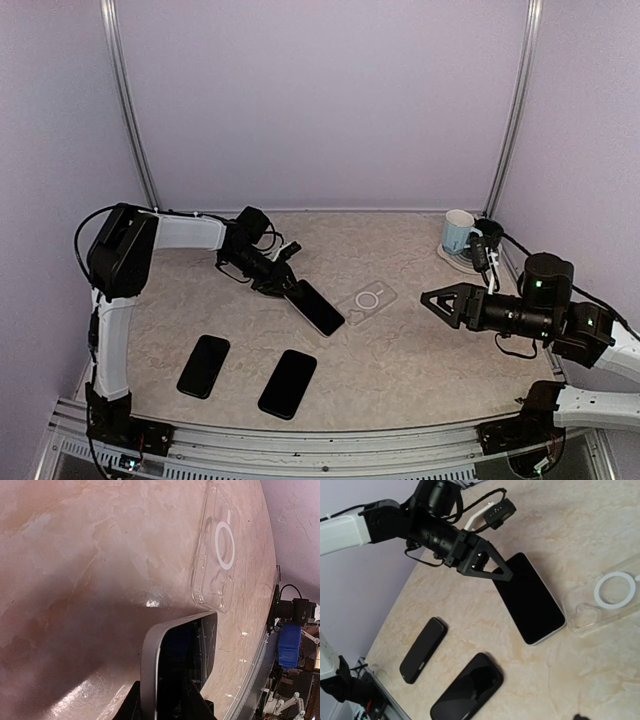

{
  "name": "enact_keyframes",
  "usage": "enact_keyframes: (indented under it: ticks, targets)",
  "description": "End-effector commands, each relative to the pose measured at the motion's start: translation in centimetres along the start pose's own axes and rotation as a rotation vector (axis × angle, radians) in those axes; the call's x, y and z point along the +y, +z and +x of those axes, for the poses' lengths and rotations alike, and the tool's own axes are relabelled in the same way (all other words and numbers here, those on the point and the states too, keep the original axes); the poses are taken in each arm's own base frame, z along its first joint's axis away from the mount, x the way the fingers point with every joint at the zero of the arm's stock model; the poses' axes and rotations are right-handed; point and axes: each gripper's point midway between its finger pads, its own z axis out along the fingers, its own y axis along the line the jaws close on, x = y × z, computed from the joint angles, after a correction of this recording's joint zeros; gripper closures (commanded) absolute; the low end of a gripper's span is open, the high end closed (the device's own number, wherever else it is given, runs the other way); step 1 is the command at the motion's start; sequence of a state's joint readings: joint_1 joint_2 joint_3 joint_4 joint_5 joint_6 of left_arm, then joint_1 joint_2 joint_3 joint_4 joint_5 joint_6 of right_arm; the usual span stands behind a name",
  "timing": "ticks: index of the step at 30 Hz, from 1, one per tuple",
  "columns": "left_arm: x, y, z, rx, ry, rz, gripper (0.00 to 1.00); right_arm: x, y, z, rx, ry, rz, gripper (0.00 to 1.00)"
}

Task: Take the phone out of the phone case
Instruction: Place the phone at the center of the board, then pick up the phone with the phone case from the center of the board.

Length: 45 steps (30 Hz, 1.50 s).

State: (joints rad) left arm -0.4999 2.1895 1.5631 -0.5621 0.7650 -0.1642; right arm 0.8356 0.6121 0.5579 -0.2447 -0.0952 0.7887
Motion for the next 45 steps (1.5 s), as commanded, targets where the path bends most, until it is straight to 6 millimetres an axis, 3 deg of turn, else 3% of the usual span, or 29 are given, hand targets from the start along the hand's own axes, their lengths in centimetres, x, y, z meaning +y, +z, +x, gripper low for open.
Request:
enact_keyframes:
  ticks: [1,4,15,20,23,24,29,34,35,37,38,42,45]
  targets:
    - [2.8,0.7,-0.6,-0.006,-0.031,-0.091,0.78,-0.7,-0.2,0.9,0.023,-0.002,0.013,0.21]
    - [3.2,0.9,-1.2,-0.022,-0.024,-0.102,0.77,-0.8,-0.5,1.0,0.021,0.008,0.013,0.22]
    - [5.5,0.4,-2.5,-0.054,-0.026,-0.204,0.5,-1.6,-1.5,1.4,0.008,0.037,0.038,0.21]
    - [5.9,-2.5,-3.8,-0.11,-0.005,-0.359,0.41,-1.4,-1.4,1.2,0.007,0.037,0.037,0.21]
    - [5.6,-5.4,-3.8,-0.157,0.006,-0.514,0.38,-1.4,-1.3,0.9,0.003,0.028,0.048,0.21]
    - [4.6,-6.6,-3.7,-0.184,0.02,-0.552,0.37,-1.4,-1.3,0.7,-0.004,0.023,0.053,0.2]
    - [1.1,-9.5,-0.4,-0.237,0.081,-0.774,0.29,-1.7,-1.1,-0.1,-0.022,-0.007,0.088,0.15]
    - [-2.6,-9.3,4.7,-0.283,0.104,-0.834,0.21,-1.7,-0.6,-0.5,-0.017,-0.02,0.107,0.07]
    - [-3.7,-9.7,5.5,-0.311,0.107,-0.832,0.18,-1.7,-0.4,-0.5,-0.013,-0.025,0.11,0.05]
    - [-4.9,-9.7,7.2,-0.34,0.108,-0.834,0.02,-1.8,-0.2,-0.4,-0.001,-0.025,0.121,0.01]
    - [-5.8,-10.2,7.7,-0.376,0.106,-0.828,0.01,-2.2,-0.1,-0.5,-0.008,-0.027,0.143,0.01]
    - [-6.7,-10.8,10.1,-0.481,0.071,-0.795,0.01,-2.7,0.5,-0.2,0.012,-0.034,0.161,0.01]
    - [-6.3,-11.3,12.1,-0.546,0.027,-0.769,0.01,-3.3,1.2,0.2,0.032,-0.035,0.188,0.01]
